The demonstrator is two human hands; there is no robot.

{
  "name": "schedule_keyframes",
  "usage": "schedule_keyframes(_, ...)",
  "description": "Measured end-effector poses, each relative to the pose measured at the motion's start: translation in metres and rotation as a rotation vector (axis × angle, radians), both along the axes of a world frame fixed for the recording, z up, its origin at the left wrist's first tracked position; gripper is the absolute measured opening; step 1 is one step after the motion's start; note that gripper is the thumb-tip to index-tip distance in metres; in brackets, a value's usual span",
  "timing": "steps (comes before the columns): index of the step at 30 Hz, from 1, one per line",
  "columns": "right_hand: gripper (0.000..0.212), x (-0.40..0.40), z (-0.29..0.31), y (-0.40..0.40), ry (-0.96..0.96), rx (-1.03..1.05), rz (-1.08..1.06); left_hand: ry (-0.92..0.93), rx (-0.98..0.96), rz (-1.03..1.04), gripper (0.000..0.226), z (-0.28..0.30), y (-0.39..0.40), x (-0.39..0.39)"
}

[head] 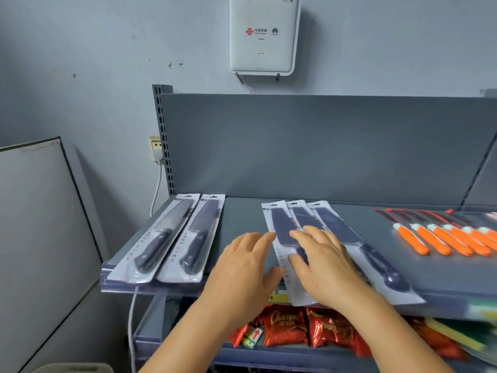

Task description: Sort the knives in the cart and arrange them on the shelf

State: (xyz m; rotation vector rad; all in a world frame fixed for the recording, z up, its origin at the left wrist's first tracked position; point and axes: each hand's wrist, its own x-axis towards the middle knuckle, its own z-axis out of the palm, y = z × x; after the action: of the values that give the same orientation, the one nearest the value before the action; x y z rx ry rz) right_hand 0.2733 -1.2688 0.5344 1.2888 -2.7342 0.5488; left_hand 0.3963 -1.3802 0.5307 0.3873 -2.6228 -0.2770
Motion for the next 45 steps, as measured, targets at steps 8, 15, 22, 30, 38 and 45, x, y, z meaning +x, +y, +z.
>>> schedule_keyframes(8,0.06,-0.041,-0.01,0.051,-0.116,0.123,-0.094,-0.16,0.021,-0.041,0.065,-0.023,0.048,-0.043)
schedule_keyframes(15,0.059,-0.043,-0.012,0.059,-0.136,0.146,-0.042,-0.27,0.048,-0.03,0.074,-0.024,0.061,-0.051)
schedule_keyframes(22,0.062,-0.036,-0.01,0.048,-0.188,0.096,0.04,-0.342,0.093,0.037,0.06,-0.01,0.052,-0.034)
schedule_keyframes(30,0.067,-0.02,-0.01,0.023,-0.281,-0.012,0.069,-0.45,0.162,0.118,0.071,-0.004,0.017,-0.014)
schedule_keyframes(38,0.061,-0.009,-0.006,0.001,-0.266,-0.018,0.046,-0.472,0.134,0.129,0.067,0.002,-0.008,-0.009)
schedule_keyframes(45,0.063,-0.002,-0.006,-0.016,-0.286,-0.042,0.021,-0.485,0.142,0.115,0.066,0.004,-0.019,-0.006)
